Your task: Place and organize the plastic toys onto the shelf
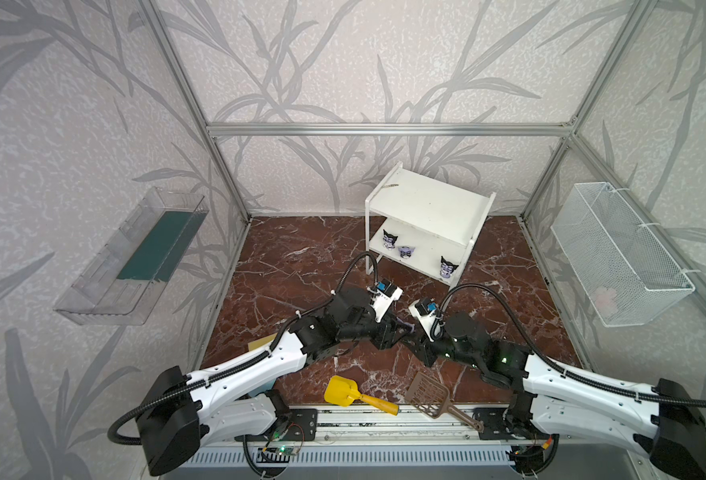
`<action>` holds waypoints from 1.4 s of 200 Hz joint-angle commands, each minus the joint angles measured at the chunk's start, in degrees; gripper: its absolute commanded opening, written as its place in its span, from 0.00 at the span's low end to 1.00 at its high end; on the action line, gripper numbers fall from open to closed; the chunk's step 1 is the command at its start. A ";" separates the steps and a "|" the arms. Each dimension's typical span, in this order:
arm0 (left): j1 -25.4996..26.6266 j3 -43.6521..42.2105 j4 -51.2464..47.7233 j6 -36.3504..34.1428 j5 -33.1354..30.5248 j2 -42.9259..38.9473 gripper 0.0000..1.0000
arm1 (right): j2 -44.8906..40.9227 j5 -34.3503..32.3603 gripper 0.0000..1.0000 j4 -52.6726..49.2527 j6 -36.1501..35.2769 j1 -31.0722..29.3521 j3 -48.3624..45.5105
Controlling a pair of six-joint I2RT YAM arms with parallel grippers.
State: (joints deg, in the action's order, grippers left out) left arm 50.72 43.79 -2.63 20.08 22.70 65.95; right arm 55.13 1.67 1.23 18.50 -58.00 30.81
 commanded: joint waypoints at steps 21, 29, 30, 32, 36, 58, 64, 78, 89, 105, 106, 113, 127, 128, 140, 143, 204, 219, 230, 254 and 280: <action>1.17 3.51 -1.36 -0.14 -4.05 2.22 0.50 | -0.29 -7.45 0.27 -1.82 -2.39 -4.18 3.52; 1.39 3.90 -1.77 -0.12 -4.20 2.81 0.49 | -0.20 -10.15 0.27 -2.69 -2.54 -5.09 3.89; 1.39 4.00 -1.81 -0.12 -4.18 2.88 0.49 | -0.20 -10.44 0.27 -2.84 -2.57 -5.19 3.94; 1.46 4.08 -1.95 -0.17 -4.29 3.00 0.49 | -0.20 -11.18 0.27 -3.00 -2.54 -5.37 3.98; 1.63 4.31 -2.23 -0.13 -4.56 3.26 0.49 | -0.25 -12.23 0.27 -3.32 -2.47 -5.68 4.00; 2.49 4.58 -3.04 -0.21 -6.50 3.89 0.45 | -0.98 -16.83 0.27 -3.34 -2.06 -7.18 3.66; 2.75 4.47 -3.34 -0.21 -7.25 3.84 0.44 | -1.23 -17.89 0.27 -3.33 -1.79 -7.39 3.50; 3.36 4.39 -3.68 -0.39 -9.20 3.58 0.42 | -1.84 -19.88 0.27 -3.16 -1.60 -7.91 3.03; 3.59 4.05 -3.61 -0.39 -9.91 3.31 0.41 | -2.45 -20.63 0.27 -2.62 -1.52 -8.15 2.56; 3.77 3.81 -3.35 -0.31 -10.45 3.22 0.41 | -3.01 -20.74 0.27 -2.00 -1.58 -8.18 2.07; 3.77 3.78 -3.34 -0.30 -10.46 3.22 0.41 | -3.01 -20.70 0.27 -2.01 -1.56 -8.14 2.07; 3.86 3.68 -3.19 -0.37 -10.57 3.30 0.42 | -3.15 -20.56 0.27 -1.98 -1.71 -8.23 2.04; 3.94 3.77 -3.20 -0.14 -11.14 3.63 0.50 | -3.20 -20.65 0.27 -2.19 -1.66 -8.19 2.20; 3.95 3.77 -3.23 -0.13 -11.16 3.65 0.51 | -3.24 -20.65 0.27 -2.20 -1.69 -8.23 2.18; 4.03 3.68 -3.27 0.05 -12.05 3.66 0.55 | -3.56 -20.85 0.27 -2.21 -1.54 -8.27 2.06; 4.04 3.59 -3.27 0.13 -12.18 3.63 0.55 | -3.62 -20.91 0.27 -2.16 -1.52 -8.29 1.98; 5.34 3.82 -4.29 -0.21 -15.97 2.55 0.52 | -4.86 -22.01 0.27 -2.00 -1.88 -8.79 1.36; 5.78 3.69 -3.65 -0.52 -15.78 2.53 0.50 | -4.78 -21.95 0.27 -1.75 -1.88 -8.85 1.27; 5.88 3.34 -2.26 -0.56 -14.78 2.43 0.50 | -4.77 -21.84 0.27 -1.46 -1.80 -8.83 1.10; 5.88 2.51 0.60 -0.06 -12.32 2.25 0.50 | -4.86 -21.50 0.25 -0.65 -1.50 -8.84 0.42; 5.90 2.27 0.39 0.05 -13.16 1.76 0.50 | -4.61 -21.52 0.24 -0.53 -1.02 -8.82 -0.14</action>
State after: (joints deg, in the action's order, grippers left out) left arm 56.07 46.74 -4.34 19.94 8.45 68.93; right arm 51.27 -19.46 -3.01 17.08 -66.39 31.53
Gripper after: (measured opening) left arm 0.503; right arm 0.265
